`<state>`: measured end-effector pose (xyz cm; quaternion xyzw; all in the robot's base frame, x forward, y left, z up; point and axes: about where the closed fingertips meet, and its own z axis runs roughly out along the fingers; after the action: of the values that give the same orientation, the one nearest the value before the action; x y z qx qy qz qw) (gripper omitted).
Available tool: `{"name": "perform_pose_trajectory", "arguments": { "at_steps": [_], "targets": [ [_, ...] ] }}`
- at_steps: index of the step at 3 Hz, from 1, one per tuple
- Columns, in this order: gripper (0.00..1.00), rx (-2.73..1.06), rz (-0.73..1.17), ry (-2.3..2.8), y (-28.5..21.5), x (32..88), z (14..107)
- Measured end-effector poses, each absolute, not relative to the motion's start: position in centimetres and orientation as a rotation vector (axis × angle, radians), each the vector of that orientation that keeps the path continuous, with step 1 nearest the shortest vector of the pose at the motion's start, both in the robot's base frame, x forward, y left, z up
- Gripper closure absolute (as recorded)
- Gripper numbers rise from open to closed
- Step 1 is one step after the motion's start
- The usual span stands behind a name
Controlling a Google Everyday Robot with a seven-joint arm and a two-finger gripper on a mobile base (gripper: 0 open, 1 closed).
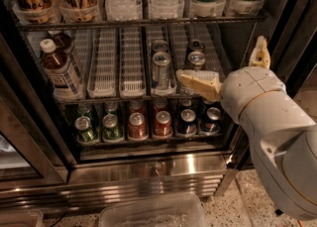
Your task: Pick 7up can from top shelf of fridge
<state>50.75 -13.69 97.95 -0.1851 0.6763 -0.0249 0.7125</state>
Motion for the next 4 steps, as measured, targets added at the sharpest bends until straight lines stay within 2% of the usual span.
{"name": "perform_pose_trajectory", "arguments": {
  "at_steps": [4],
  "targets": [
    [0.00, -0.319, -0.049, 1.450, -14.6, 52.4, 100.8]
  ]
}}
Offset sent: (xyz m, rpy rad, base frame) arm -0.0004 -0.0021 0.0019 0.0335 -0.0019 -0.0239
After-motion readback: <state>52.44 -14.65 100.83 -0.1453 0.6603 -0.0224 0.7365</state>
